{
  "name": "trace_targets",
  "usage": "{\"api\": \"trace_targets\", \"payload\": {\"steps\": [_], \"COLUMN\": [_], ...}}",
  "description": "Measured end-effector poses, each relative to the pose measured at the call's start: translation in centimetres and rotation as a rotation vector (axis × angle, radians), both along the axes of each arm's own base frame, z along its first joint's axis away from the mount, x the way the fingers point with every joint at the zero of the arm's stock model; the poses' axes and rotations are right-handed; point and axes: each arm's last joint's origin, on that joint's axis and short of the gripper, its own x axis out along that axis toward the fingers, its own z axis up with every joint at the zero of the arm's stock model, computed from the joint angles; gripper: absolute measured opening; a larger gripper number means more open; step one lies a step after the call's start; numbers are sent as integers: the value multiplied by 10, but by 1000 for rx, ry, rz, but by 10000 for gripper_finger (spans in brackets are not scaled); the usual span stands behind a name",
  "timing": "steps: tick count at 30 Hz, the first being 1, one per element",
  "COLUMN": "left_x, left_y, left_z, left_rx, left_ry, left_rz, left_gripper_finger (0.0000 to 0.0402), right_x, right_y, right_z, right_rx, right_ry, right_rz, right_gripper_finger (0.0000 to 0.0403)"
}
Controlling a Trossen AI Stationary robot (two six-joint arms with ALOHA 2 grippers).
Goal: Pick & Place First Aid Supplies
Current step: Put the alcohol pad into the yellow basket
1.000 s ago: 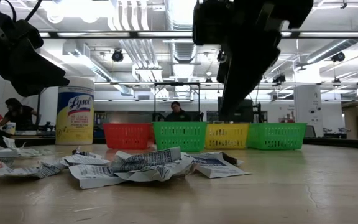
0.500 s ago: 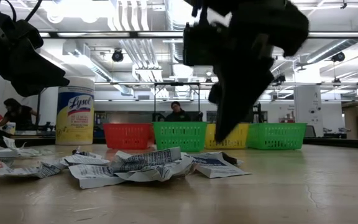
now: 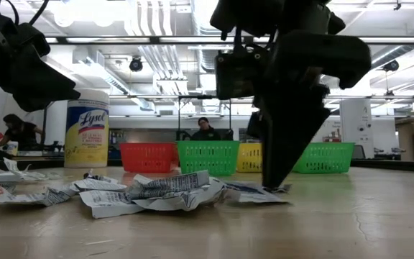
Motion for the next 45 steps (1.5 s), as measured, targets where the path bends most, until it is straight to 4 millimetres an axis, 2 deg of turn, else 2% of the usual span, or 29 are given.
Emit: {"api": "trace_targets", "payload": {"steps": [9,18,26,33,38,45], "left_x": [0,0,0,0,0,0], "left_y": [0,0,0,0,0,0], "left_z": [0,-1,0,-1,-1,-1], "left_rx": [17,26,25,28,32,31], "left_ry": [10,13,13,16,18,17], "left_rz": [-4,-7,-7,-7,-8,-7], "left_gripper_finger": [131,131,131,131,131,131], "right_x": [-16,-21,-31,-36,-27,-26], "right_y": [-3,-5,-8,-10,-12,-23], "right_z": [4,4,15,39,52,44], "right_rx": [-31,-49,-90,-97,-177,-237], "right_ry": [132,185,322,266,134,123], "right_rz": [4,4,2,-7,-41,-77], "right_gripper_finger": [95,101,106,93,85,84]}}
